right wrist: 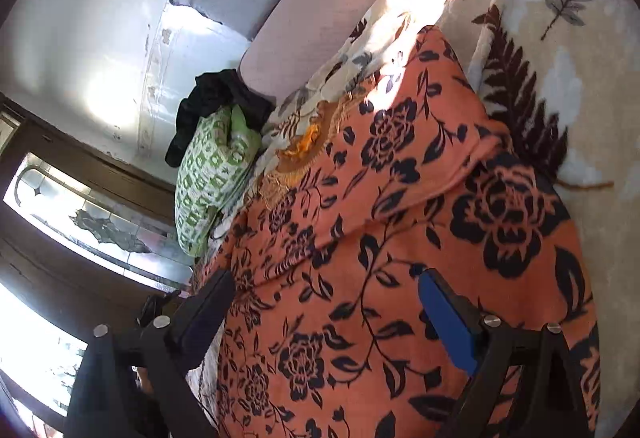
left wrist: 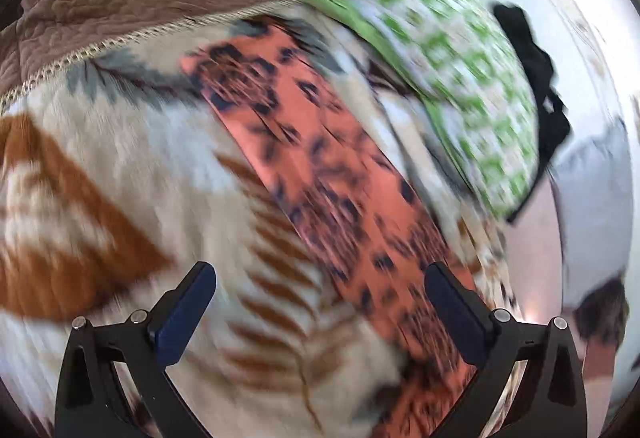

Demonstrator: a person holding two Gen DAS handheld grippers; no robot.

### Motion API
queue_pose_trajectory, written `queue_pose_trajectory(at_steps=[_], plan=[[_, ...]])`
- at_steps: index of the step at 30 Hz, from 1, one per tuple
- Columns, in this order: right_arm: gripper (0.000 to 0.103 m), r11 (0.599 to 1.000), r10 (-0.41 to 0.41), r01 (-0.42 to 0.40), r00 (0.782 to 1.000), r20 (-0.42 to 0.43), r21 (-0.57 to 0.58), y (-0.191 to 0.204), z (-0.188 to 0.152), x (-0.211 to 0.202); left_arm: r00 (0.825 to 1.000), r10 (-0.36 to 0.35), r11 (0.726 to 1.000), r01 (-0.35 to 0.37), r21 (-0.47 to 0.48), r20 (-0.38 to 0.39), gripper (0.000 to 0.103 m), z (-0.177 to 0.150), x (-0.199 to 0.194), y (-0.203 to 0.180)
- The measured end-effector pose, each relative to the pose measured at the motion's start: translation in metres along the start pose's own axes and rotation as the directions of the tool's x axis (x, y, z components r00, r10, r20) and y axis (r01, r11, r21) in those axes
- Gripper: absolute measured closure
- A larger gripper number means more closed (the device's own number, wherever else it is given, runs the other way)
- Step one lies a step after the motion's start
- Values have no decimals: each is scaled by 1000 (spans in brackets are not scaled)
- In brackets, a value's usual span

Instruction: Fold small clothes

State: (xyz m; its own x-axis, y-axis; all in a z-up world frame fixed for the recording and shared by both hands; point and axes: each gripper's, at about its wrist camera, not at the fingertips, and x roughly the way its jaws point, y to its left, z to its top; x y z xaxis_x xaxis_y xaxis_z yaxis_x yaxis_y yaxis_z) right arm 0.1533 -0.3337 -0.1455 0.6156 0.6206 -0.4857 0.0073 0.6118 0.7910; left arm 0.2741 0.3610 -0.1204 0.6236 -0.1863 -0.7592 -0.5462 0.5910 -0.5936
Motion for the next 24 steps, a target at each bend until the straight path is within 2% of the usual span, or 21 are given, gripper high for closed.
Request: queue_pose_trajectory(at_steps=[3, 6, 11, 14, 15, 16, 18, 21, 23, 24], plan=[[8, 999, -35, 35, 999, 3, -32, -1, 0, 3, 999, 25, 999, -24, -31, 27, 3, 23, 14, 14], [8, 1000, -20, 20, 1000, 13, -24, -3, 5, 2, 998, 28, 999, -26, -22, 63, 6, 38, 21, 15], [8, 999, -33, 33, 999, -4, -24, -6, 6, 12, 996, 39, 999, -37, -26, 81, 30, 55, 33, 13], [8, 999, -35, 34, 999, -10, -31, -7, 6, 15, 992, 83, 995, -77, -62, 94, 58, 61, 39, 17], [8, 999, -40, 39, 999, -10, -38, -7, 6, 16, 991, 102, 992, -94, -81, 91, 81, 64, 38, 22], [8, 998, -42, 41, 999, -10, -39, -7, 6, 16, 988, 134, 987, -126, -99, 77, 96, 66, 40, 26], [8, 999, -37, 36, 999, -10, -32, -10, 6, 17, 991, 122, 987, -114, -112, 64, 97, 70, 39, 30], [9, 999, -31, 30, 1000, -3, -31, -11, 7, 14, 974, 193, 981, -193, -16, 122, 98, 67, 22, 5], [9, 999, -36, 37, 999, 9, -34, -12, 7, 12, 952, 209, 958, -245, 146, 222, 99, 51, 2, -42], [8, 999, -36, 37, 999, 15, -33, -13, 8, 11, 946, 180, 941, -245, 232, 270, 99, 38, -12, -71]])
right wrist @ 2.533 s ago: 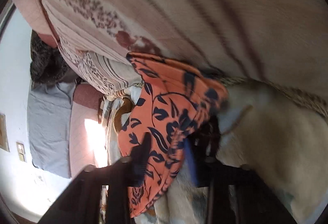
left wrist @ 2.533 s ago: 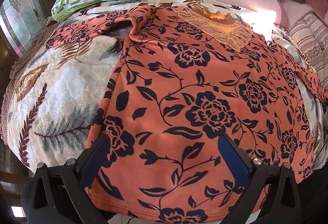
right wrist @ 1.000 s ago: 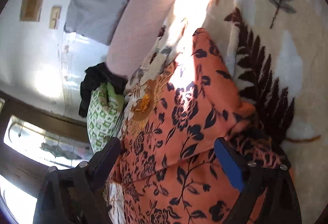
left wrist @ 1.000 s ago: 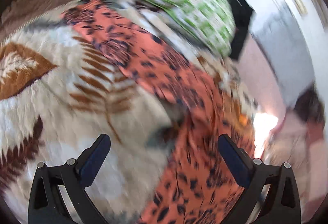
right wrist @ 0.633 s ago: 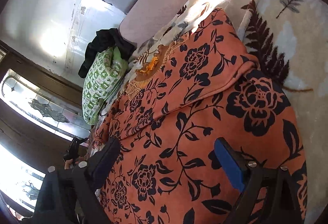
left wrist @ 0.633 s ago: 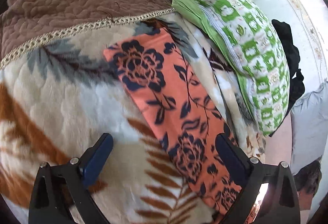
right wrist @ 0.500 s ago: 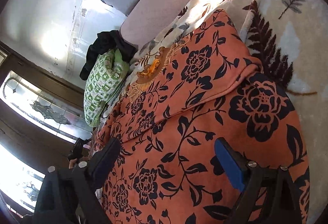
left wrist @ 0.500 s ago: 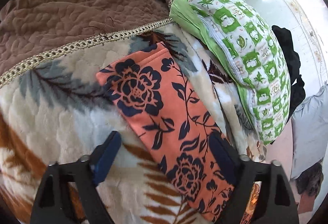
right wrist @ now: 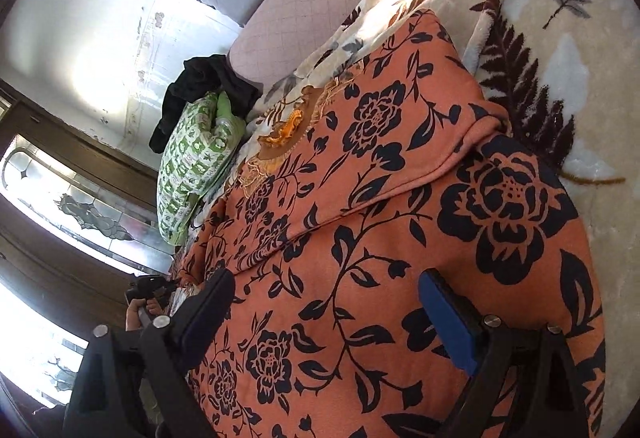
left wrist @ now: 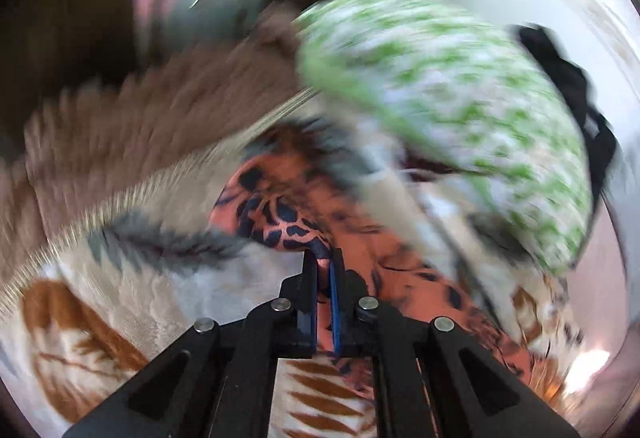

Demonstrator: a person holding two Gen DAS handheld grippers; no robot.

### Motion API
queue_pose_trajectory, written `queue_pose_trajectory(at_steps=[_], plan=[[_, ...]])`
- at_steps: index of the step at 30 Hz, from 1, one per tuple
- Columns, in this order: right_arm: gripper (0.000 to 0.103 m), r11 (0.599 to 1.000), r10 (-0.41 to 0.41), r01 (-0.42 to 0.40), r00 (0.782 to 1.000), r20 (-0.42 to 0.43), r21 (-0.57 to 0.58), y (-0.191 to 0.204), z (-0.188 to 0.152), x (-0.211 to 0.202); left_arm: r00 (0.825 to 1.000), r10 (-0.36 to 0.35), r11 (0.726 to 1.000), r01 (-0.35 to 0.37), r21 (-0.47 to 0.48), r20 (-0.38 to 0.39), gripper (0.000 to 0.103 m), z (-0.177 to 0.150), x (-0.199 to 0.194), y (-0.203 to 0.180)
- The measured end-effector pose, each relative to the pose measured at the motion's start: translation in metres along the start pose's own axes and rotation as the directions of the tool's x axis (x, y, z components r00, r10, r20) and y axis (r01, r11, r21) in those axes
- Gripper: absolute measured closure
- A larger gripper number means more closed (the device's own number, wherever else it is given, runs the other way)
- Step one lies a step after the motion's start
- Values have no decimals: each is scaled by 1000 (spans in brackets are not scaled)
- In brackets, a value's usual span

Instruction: Fold small clothes

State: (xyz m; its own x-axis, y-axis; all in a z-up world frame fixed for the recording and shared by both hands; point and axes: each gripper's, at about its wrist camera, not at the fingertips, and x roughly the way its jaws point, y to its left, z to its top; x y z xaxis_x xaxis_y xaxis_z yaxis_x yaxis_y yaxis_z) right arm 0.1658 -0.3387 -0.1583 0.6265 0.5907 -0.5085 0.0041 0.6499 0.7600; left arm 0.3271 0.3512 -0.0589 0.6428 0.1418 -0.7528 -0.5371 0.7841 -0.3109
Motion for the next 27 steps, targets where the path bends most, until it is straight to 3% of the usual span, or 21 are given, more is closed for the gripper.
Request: queue_pose_trajectory(at_steps=[2, 4, 6, 10, 13, 14, 15, 16, 17, 18, 20, 23, 24, 25, 27], plan=[[9, 1000, 8, -8, 1000, 8, 10, -3, 1, -2, 993, -85, 987, 73, 142, 83, 99, -8, -48, -55], [8, 1000, 11, -11, 1000, 13, 10, -4, 1, -5, 974, -186, 953, 147, 266, 126, 99, -23, -93, -111], [9, 1000, 22, -22, 1000, 18, 15, -5, 1, -8, 948, -292, 899, 225, 376, 130, 99, -47, -129, -165], [9, 999, 33, -34, 998, 44, 31, -10, 3, -19, 891, -453, 745, 358, 564, 33, 98, -129, -179, -270], [8, 997, 47, -51, 996, 71, 55, -18, 5, -30, 873, -477, 614, 416, 671, -105, 96, -206, -181, -329], [9, 997, 51, -56, 996, 79, 62, -19, 5, -34, 868, -461, 560, 447, 698, -186, 96, -236, -172, -347], [8, 996, 54, -60, 995, 85, 69, -21, 6, -37, 866, -425, 510, 469, 721, -263, 86, -263, -161, -359], [8, 995, 59, -66, 994, 88, 77, -23, 7, -39, 871, -361, 457, 476, 752, -333, 68, -292, -144, -370], [8, 994, 63, -71, 994, 91, 86, -25, 7, -41, 884, -302, 433, 460, 775, -357, 59, -312, -132, -370], [6, 993, 67, -76, 993, 93, 95, -27, 8, -42, 903, -219, 425, 429, 797, -369, 56, -328, -112, -367], [2, 992, 66, -76, 993, 100, 100, -28, 8, -46, 921, -142, 458, 385, 801, -362, 56, -331, -88, -343], [2, 993, 68, -79, 991, 114, 93, -28, 9, -53, 937, -164, 542, 347, 765, -309, 50, -295, -91, -293], [2, 992, 72, -84, 990, 117, 96, -28, 10, -54, 946, -170, 566, 323, 758, -276, 39, -282, -96, -284], [2, 990, 86, -98, 989, 116, 104, -27, 12, -54, 958, -170, 592, 287, 753, -231, 32, -270, -101, -271], [2, 986, 113, -125, 988, 110, 114, -24, 18, -51, 979, -140, 635, 201, 746, -145, 31, -249, -102, -238]])
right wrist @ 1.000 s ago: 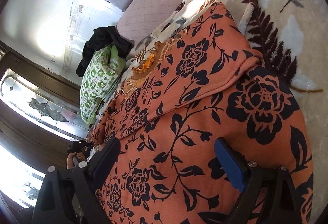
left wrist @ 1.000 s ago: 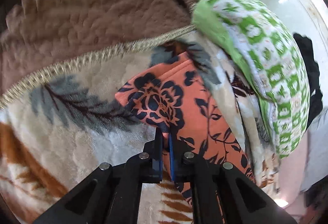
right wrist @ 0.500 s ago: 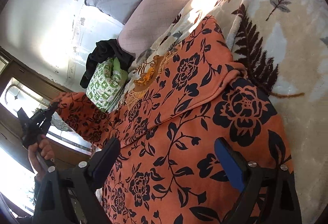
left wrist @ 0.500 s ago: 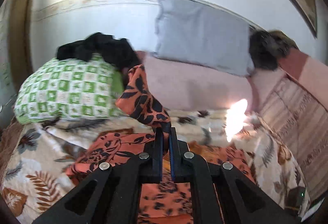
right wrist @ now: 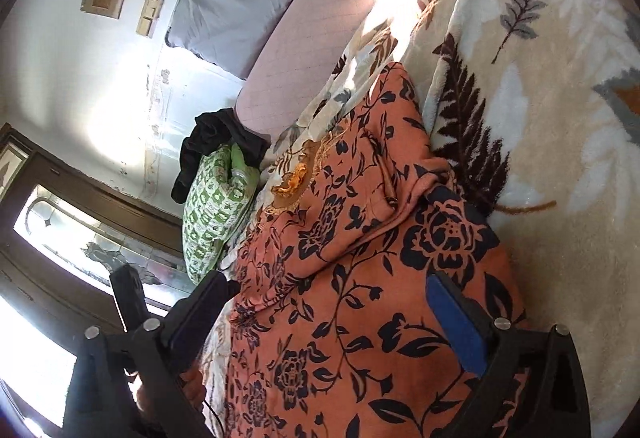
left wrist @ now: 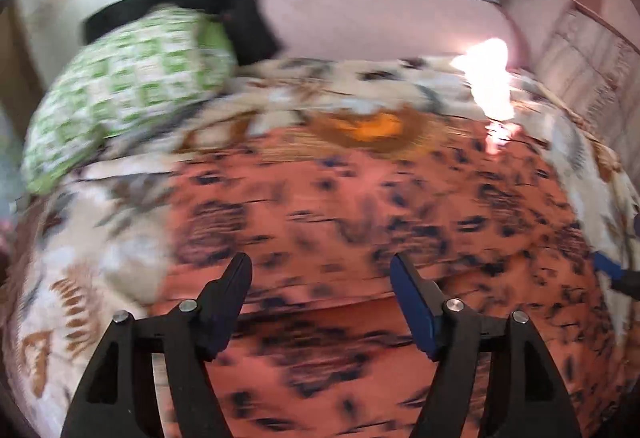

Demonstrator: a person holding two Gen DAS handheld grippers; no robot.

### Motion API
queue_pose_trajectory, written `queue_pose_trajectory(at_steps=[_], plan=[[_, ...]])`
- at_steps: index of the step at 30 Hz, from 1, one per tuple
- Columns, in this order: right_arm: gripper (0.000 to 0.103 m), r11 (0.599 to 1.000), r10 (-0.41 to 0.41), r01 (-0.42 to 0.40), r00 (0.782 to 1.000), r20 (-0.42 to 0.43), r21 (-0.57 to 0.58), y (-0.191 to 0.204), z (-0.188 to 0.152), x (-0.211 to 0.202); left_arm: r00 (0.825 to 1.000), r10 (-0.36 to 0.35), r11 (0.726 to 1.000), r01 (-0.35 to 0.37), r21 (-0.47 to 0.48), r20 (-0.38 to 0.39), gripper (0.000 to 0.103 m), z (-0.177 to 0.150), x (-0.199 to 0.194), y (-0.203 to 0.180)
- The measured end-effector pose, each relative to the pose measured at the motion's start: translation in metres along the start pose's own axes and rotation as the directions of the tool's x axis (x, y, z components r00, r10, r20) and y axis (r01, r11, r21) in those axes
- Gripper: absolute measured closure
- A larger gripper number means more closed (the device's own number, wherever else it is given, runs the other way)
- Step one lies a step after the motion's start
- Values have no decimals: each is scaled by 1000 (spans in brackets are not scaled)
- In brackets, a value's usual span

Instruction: Fold small clothes

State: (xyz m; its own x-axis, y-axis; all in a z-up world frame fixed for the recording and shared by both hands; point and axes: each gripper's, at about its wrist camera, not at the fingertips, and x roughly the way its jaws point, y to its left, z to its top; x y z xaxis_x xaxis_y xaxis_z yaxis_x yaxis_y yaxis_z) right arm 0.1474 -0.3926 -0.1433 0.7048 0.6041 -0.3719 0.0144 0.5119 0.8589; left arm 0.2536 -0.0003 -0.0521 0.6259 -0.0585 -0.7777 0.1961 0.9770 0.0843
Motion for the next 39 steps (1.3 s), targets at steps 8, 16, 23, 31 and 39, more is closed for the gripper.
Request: queue_pose_trajectory(at_steps=[8, 16, 23, 31, 39], plan=[[3, 946, -255, 234, 964, -71, -224, 46, 71, 77, 996, 39, 984, -54, -173, -85, 31, -47, 29, 88], [86, 746, -601, 483, 785, -151, -459, 31, 86, 160, 995, -34, 972, 12, -234, -91, 31, -64, 41, 106], [90, 631, -586, 581, 791, 175, -513, 86, 93, 111, 997, -31, 964, 11, -267, -71, 31, -65, 37, 115], [66, 707, -615, 577, 787, 48, -410, 35, 78, 114, 999, -5, 977, 12, -214, 32, 31, -35, 4, 105], [20, 930, -268, 224, 956, -121, -291, 53, 64, 100, 985, 27, 985, -56, -164, -173, 29, -33, 74, 95]])
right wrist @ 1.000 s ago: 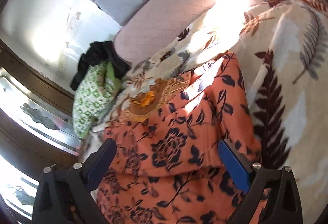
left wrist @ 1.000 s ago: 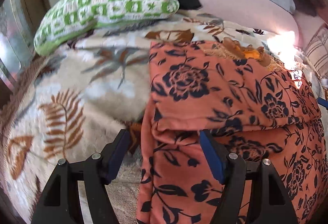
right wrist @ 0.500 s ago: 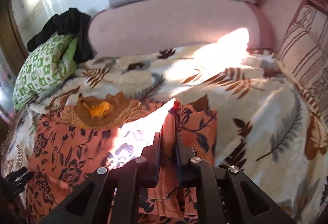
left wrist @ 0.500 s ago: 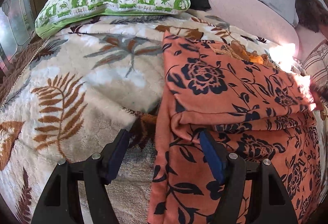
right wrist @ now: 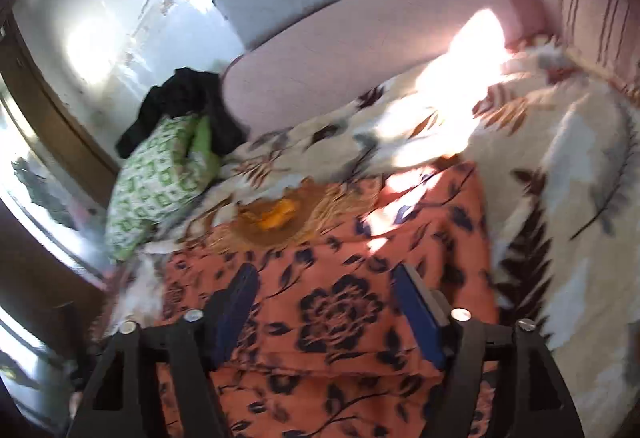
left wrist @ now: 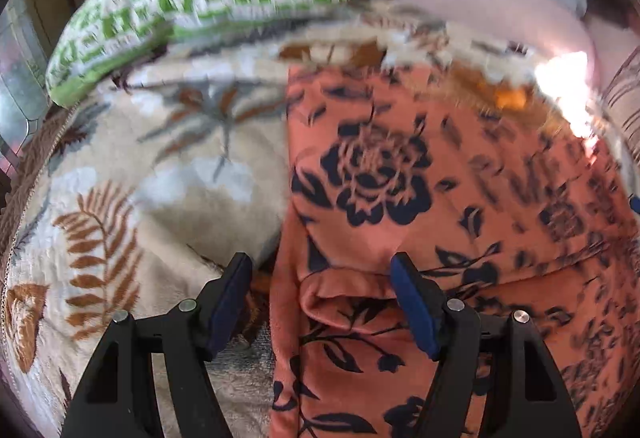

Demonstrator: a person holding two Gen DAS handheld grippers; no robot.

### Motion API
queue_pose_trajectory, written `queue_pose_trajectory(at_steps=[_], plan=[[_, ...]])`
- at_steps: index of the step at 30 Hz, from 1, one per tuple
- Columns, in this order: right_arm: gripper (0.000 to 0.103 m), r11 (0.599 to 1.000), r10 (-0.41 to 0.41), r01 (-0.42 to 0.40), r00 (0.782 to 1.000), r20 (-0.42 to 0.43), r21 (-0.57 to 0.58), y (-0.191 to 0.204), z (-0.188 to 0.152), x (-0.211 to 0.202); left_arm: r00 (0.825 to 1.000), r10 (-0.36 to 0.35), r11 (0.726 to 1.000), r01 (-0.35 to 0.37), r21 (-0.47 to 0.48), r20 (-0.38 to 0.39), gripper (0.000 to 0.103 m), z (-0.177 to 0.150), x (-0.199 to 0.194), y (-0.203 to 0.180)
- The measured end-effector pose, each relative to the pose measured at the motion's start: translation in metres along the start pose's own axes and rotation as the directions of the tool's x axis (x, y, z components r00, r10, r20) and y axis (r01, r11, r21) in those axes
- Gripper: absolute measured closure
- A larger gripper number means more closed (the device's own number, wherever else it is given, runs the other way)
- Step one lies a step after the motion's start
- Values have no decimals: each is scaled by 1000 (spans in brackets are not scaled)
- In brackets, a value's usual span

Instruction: Fold small clothes

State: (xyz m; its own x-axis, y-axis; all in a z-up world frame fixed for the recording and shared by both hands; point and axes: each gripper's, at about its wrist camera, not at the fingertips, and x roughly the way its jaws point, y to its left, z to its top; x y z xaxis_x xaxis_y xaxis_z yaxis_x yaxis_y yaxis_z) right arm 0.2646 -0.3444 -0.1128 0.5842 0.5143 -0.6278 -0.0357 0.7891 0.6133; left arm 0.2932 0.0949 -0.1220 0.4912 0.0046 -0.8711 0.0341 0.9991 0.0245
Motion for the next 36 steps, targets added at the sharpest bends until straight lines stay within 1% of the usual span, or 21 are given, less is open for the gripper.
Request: queue_pose_trajectory(at_steps=[1, 2, 3, 4, 6, 7, 9, 12, 14, 16, 19, 20, 22, 24, 26, 28, 29, 31, 33, 34, 36], plan=[[20, 997, -49, 54, 996, -75, 59, -19, -5, 16, 1000, -3, 1000, 3, -12, 12, 28, 0, -1, 3], [24, 988, -61, 76, 992, -113, 133, -38, -11, 26, 1000, -1, 1000, 2, -24, 6, 28, 0, -4, 5], [27, 984, -23, 34, 998, -65, 174, -44, -14, 17, 1000, 0, 999, 0, -39, 3, 28, -1, -12, 8], [28, 984, -9, 14, 1000, -27, 176, -39, -14, 4, 1000, -8, 999, 9, -46, 26, 28, -2, -23, 12], [27, 994, -55, 52, 998, 32, 96, -20, -14, -24, 997, -10, 999, 13, -39, 81, 28, -10, -48, 16], [27, 996, -63, 59, 996, 55, 70, -13, -15, -38, 994, -14, 999, 19, -43, 106, 28, -17, -63, 19], [25, 998, -49, 47, 996, 72, 39, -5, -23, -65, 991, -55, 996, 62, -59, 121, 28, -36, -88, 26], [24, 996, -88, 88, 996, 29, 7, -4, -52, -102, 985, -136, 985, 146, -95, 108, 28, -78, -121, 38], [24, 996, -94, 94, 995, -32, -9, -15, -79, -126, 982, -167, 977, 177, -116, 89, 28, -109, -137, 44], [24, 992, -125, 123, 989, -82, -20, -32, -111, -152, 975, -215, 967, 221, -129, 56, 28, -142, -148, 50], [24, 993, -116, 121, 982, -151, 20, -60, -155, -177, 965, -262, 955, 262, -139, 17, 28, -181, -153, 54], [24, 993, -100, 109, 979, -175, 40, -70, -167, -182, 963, -271, 953, 268, -139, -6, 28, -194, -152, 54], [24, 994, -50, 69, 977, -206, 88, -82, -188, -188, 959, -282, 947, 272, -169, -34, 28, -213, -152, 55], [24, 994, 7, 18, 973, -232, 104, -85, -203, -187, 950, -308, 936, 295, -193, -43, 28, -224, -150, 55], [24, 994, 12, 14, 971, -237, 109, -86, -211, -183, 952, -302, 936, 287, -204, -46, 28, -230, -149, 54], [24, 989, 8, 28, 970, -242, 145, -90, -217, -178, 942, -331, 923, 313, -224, -47, 28, -234, -146, 55], [24, 988, 4, 35, 969, -247, 152, -89, -219, -176, 941, -335, 917, 313, -247, -55, 28, -236, -144, 56], [25, 990, -17, 54, 963, -268, 132, -84, -222, -173, 933, -356, 901, 327, -284, -56, 28, -240, -145, 58], [25, 991, -33, 69, 960, -277, 118, -82, -224, -173, 924, -381, 889, 357, -286, -28, 28, -241, -151, 57], [25, 991, -24, 59, 961, -275, 119, -83, -226, -173, 921, -388, 887, 367, -280, -21, 28, -242, -152, 56], [25, 992, 1, 32, 964, -265, 121, -85, -227, -174, 927, -372, 898, 348, -271, -43, 28, -245, -147, 53]])
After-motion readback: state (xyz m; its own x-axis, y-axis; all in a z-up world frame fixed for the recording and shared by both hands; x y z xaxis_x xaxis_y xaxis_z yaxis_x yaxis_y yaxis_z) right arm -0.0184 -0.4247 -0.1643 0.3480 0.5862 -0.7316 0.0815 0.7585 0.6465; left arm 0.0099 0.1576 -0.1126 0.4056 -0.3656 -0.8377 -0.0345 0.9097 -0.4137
